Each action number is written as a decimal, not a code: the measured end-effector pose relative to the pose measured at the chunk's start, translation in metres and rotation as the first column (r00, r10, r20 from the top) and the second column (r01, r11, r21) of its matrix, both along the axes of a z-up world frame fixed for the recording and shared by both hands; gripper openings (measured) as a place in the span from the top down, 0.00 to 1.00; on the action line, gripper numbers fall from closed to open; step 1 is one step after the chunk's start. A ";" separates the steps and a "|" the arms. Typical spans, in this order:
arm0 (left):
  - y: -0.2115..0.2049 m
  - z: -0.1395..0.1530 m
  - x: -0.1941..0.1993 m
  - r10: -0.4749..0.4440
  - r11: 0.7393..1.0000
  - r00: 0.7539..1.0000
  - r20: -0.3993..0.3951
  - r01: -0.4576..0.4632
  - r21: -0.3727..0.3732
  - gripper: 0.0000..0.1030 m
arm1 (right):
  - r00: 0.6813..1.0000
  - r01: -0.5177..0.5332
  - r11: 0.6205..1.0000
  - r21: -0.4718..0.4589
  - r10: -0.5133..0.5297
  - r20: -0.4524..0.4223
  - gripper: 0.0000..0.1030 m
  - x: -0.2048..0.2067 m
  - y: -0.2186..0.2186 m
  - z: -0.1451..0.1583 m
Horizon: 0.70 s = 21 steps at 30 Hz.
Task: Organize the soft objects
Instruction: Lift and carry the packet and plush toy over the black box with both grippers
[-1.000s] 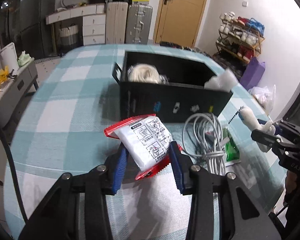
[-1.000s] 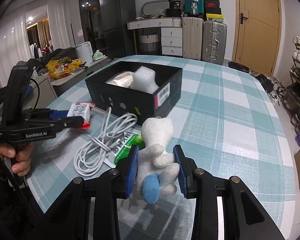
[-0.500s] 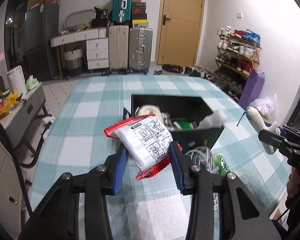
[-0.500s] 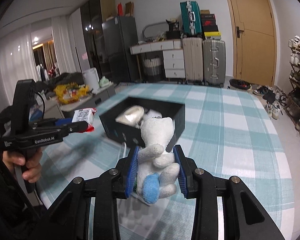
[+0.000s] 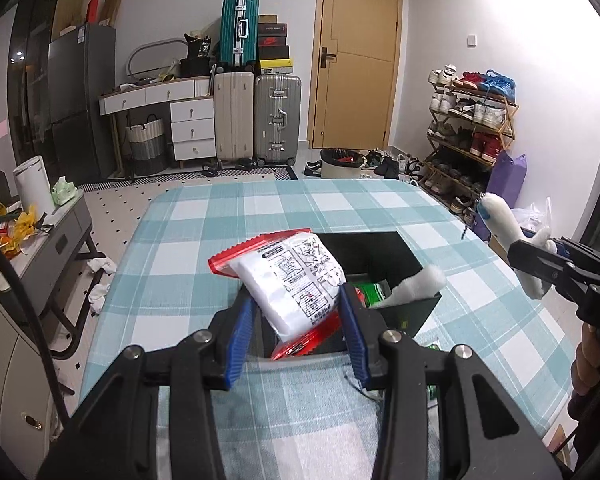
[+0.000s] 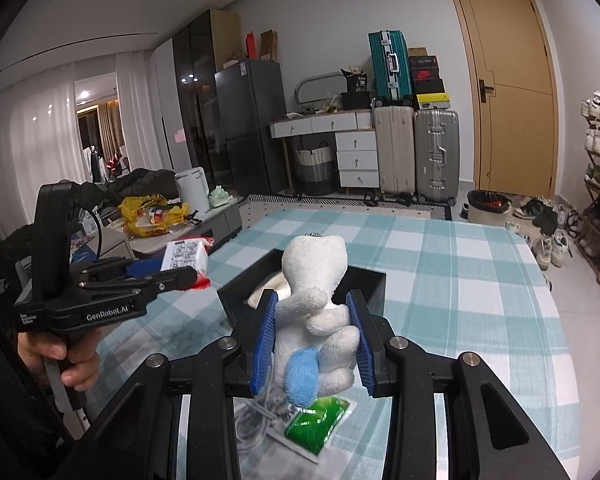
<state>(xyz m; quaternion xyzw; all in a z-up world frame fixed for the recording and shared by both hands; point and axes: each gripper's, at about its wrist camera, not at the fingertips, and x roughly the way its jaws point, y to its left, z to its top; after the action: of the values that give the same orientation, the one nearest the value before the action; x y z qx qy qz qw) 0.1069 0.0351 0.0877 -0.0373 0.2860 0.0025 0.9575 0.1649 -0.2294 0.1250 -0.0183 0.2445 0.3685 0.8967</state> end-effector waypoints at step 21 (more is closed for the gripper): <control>0.007 -0.007 0.042 -0.009 1.000 1.000 -0.001 0.009 -0.002 0.60 | 0.998 0.013 0.999 0.040 -0.011 -0.069 0.66 0.048 0.043 -0.005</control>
<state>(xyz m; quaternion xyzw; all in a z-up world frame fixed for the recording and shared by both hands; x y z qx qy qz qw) 0.1485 0.0417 0.0803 -0.0371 0.2866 -0.0019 0.9573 0.2131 -0.1863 0.1197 0.0142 0.2680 0.3684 0.8901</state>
